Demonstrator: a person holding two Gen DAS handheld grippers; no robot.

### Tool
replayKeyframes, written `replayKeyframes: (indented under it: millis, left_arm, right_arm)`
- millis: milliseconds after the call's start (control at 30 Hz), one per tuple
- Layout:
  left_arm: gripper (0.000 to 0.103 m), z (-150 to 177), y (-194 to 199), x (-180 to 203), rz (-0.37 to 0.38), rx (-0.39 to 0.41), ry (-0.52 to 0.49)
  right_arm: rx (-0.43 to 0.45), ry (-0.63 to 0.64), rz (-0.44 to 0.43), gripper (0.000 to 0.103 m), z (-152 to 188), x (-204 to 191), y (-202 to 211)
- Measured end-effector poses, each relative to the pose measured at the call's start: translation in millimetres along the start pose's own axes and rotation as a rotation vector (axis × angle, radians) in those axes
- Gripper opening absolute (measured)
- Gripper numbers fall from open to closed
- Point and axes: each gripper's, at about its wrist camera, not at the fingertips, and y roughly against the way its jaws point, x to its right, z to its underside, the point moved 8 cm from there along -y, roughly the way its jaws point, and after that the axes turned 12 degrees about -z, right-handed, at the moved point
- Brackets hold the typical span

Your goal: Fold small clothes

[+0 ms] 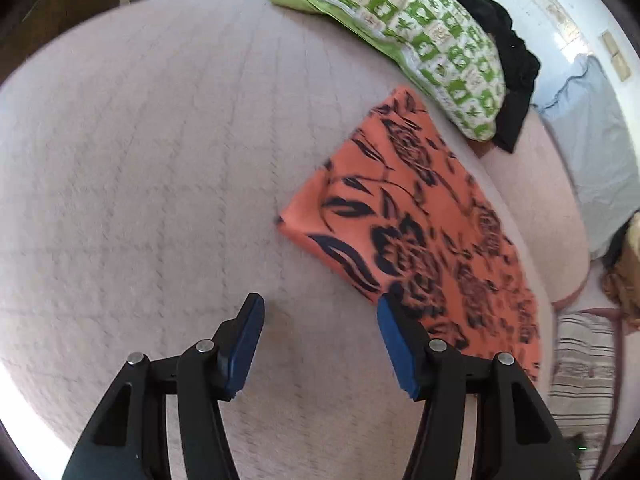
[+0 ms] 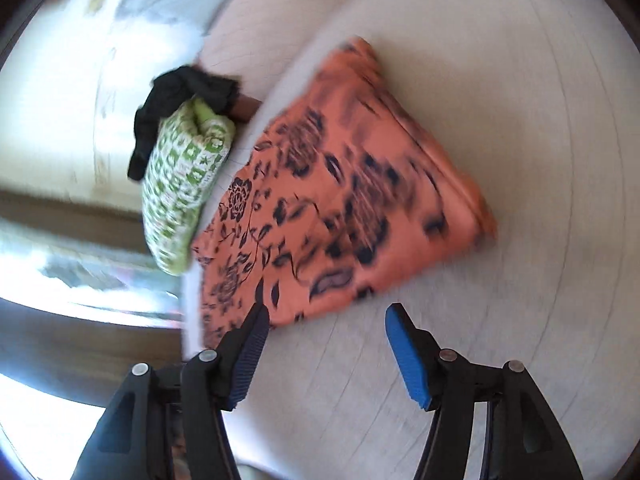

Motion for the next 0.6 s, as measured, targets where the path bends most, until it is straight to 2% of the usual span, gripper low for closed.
replayKeyframes:
  millis: [100,200,300,367,467,500,533,567,600]
  left_arm:
    - [0.071,0.3,-8.2,19.2,0.102,-0.035,0.018]
    - [0.079,-8.8,-17.4,32.8,0.158,-0.032,0.049]
    - [0.080,-22.3,-30.9,42.8,0.250,-0.050,0.124]
    - [0.080,-30.9,-37.9,47.3,0.281,-0.042,0.172]
    - [0.079,-36.0,-39.0,51.8,0.314,-0.029,0.187]
    - [0.075,-37.2,-40.4,52.5,0.312,-0.023,0.194]
    - [0.060,-38.2,-43.0,52.1,0.303,-0.022,0.200]
    - [0.051,-38.5,-46.8,50.0,0.284,-0.029,0.203]
    - [0.034,-38.5,-50.9,48.1,0.268,-0.036,0.206]
  right_arm:
    - [0.021,-0.121,-0.060,0.065,-0.3,13.9,-8.7]
    - [0.062,-0.206,-0.085,0.068,-5.1,25.0,-20.6]
    - [0.149,-0.273,-0.134,0.069,-20.9,29.8,-25.8]
    - [0.191,-0.299,-0.148,0.069,-29.2,33.4,-28.5]
    - [0.263,-0.371,-0.195,0.069,-39.1,39.7,-28.9]
    - [0.276,-0.379,-0.201,0.069,-42.0,40.6,-30.7]
    - [0.280,-0.371,-0.201,0.069,-46.8,39.4,-33.0]
    - [0.279,-0.352,-0.196,0.069,-49.1,37.1,-35.5]
    - [0.274,-0.318,-0.183,0.068,-51.4,33.4,-38.9]
